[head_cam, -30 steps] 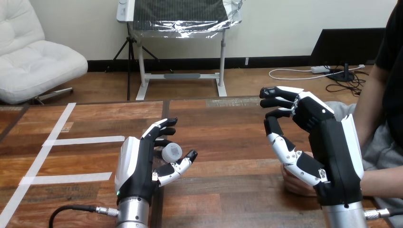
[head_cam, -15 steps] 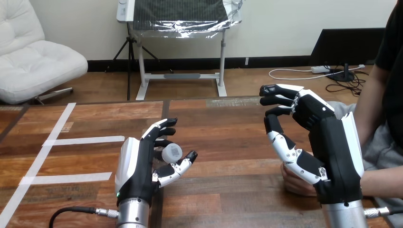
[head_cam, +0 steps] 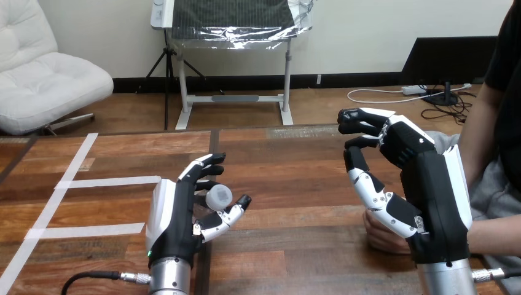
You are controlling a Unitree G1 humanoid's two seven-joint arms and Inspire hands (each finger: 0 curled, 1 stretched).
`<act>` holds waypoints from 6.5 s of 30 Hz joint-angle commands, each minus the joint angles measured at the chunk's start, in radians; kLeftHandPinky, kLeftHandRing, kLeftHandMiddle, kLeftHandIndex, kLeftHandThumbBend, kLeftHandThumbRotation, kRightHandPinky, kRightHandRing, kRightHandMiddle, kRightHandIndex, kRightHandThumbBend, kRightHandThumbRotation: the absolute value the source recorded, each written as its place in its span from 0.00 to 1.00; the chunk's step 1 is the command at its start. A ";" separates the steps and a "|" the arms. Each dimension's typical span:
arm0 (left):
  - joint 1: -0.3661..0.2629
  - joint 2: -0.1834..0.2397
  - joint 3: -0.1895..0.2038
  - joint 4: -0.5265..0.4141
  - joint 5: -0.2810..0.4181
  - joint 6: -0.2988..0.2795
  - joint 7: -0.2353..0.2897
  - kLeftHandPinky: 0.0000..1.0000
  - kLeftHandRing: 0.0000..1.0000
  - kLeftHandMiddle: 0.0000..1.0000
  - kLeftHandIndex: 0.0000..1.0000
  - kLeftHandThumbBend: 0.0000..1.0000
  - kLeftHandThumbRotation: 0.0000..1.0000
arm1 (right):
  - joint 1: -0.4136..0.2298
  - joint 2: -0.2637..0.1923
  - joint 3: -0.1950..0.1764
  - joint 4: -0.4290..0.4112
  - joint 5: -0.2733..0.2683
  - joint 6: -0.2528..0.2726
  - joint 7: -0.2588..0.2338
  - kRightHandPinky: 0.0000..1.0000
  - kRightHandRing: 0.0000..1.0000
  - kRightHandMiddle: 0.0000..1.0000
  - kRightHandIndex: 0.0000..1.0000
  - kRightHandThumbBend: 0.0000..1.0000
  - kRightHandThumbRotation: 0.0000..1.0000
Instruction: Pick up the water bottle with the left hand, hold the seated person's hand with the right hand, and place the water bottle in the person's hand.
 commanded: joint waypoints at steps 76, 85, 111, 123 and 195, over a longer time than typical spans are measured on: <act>-0.110 -0.008 0.128 0.223 -0.010 -0.268 0.281 0.38 0.43 0.47 0.49 0.68 0.00 | -0.065 -0.029 -0.008 -0.013 0.025 -0.014 0.008 0.58 0.69 0.74 0.68 0.33 0.16; -0.091 -0.031 0.122 0.187 -0.031 -0.269 0.251 0.39 0.43 0.47 0.49 0.67 0.00 | -0.067 -0.030 -0.009 -0.015 0.011 -0.018 0.004 0.57 0.68 0.74 0.67 0.33 0.17; -0.051 -0.106 0.137 0.066 -0.133 -0.282 0.138 0.39 0.42 0.46 0.48 0.67 0.00 | -0.071 -0.033 -0.007 -0.013 0.032 -0.015 0.017 0.57 0.69 0.73 0.67 0.33 0.13; -0.040 -0.120 0.143 0.024 -0.171 -0.312 0.089 0.37 0.41 0.46 0.47 0.68 0.00 | -0.068 -0.030 -0.011 -0.009 0.025 -0.016 0.011 0.57 0.69 0.73 0.67 0.34 0.12; 0.095 -0.091 0.067 -0.251 0.038 -0.065 -0.027 0.63 0.70 0.73 0.74 0.76 0.16 | -0.048 -0.041 -0.027 -0.033 0.031 0.006 0.029 0.61 0.72 0.75 0.69 0.41 0.17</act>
